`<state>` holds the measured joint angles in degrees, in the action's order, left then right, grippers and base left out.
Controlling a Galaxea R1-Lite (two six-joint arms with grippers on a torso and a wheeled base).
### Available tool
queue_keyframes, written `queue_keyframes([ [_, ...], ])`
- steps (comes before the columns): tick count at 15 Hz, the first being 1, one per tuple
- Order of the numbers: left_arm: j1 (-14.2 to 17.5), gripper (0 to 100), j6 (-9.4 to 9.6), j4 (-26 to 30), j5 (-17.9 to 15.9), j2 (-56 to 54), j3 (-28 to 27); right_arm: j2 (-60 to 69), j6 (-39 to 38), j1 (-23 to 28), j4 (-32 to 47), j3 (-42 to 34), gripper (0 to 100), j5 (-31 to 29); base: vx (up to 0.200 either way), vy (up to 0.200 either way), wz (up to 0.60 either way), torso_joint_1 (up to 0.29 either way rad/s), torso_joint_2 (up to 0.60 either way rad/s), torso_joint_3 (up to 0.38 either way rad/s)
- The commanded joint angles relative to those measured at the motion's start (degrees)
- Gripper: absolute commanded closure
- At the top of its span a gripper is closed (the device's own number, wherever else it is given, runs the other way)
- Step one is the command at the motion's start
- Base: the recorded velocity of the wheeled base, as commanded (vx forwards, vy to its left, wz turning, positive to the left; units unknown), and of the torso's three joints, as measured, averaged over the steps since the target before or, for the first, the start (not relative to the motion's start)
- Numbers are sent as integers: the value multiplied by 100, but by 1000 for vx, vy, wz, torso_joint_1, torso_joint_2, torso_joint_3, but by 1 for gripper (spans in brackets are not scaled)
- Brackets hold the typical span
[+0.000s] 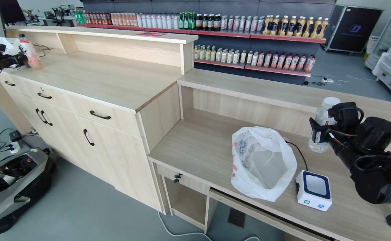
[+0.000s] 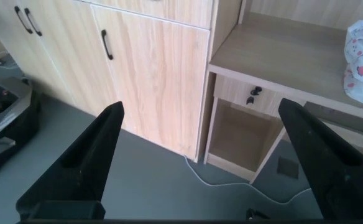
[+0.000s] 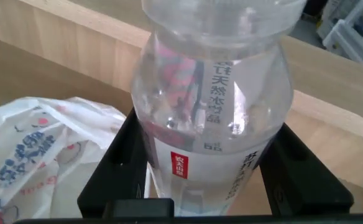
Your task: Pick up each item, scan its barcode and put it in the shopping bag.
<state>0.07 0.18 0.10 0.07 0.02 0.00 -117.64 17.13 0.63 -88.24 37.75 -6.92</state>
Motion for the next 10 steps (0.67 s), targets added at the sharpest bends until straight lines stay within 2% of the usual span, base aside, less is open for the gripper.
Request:
queue_keyframes([
  [1,1,0,-1,-1,1,-2,0,-558,-210,-99,-133,250,100,104,0,0,0,0,0,0],
  [5,1,0,-1,-1,1,-2,0,-1367,-1273,-99,78,1199,100,508,0,0,0,0,0,0],
  [7,1,0,-1,-1,1,-2,0,-1850,-1308,-72,78,1665,100,719,0,0,0,0,0,0],
  [10,1,0,-1,-1,1,-2,0,-2343,-1308,-222,43,1937,100,719,0,0,0,0,0,0],
])
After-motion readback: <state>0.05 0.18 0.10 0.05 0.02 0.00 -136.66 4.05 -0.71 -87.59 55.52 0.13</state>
